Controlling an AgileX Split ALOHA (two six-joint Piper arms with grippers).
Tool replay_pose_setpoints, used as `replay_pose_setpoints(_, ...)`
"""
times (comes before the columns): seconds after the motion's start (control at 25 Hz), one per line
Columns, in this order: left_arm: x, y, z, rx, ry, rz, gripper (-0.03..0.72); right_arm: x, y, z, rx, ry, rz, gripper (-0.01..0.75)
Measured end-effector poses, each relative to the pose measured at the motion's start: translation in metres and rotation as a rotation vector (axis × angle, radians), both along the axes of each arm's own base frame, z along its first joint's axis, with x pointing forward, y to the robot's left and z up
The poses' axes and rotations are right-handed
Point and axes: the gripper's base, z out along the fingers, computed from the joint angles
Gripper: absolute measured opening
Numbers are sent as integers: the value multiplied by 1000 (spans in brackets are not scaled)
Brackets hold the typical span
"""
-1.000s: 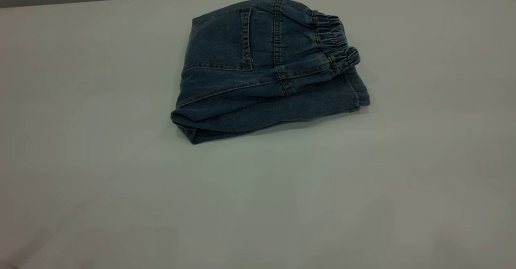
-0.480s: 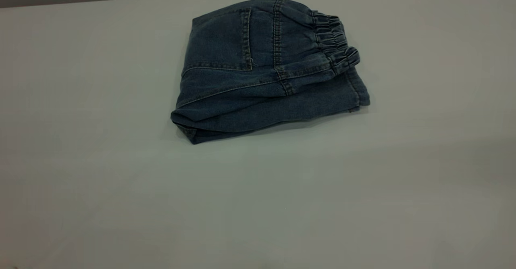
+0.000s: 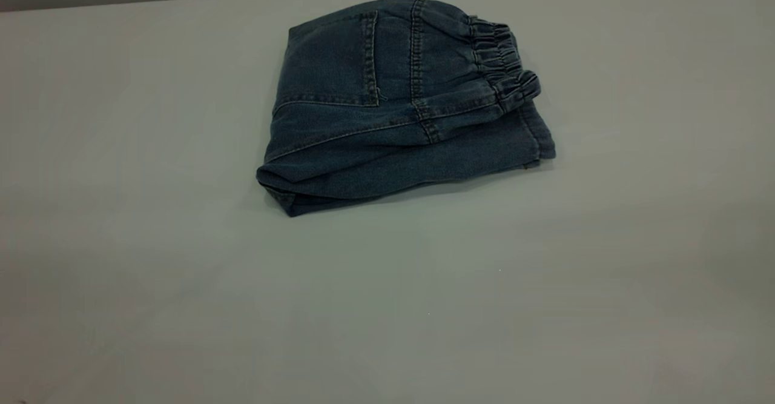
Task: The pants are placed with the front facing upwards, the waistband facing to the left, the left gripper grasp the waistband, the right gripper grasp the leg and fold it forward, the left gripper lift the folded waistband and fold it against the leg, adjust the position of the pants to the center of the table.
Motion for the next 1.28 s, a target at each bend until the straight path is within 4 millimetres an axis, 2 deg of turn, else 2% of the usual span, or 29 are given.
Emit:
replay_pose_setpoints(0.44, 2, 8, -3, -36, 21, 130, 519, -2, 2, 0, 36, 33, -1, 465)
replay_pose_setpoints(1.28, 5, 9, -6, 15, -2, 103, 519, -3, 1, 0, 48, 33, -21, 465)
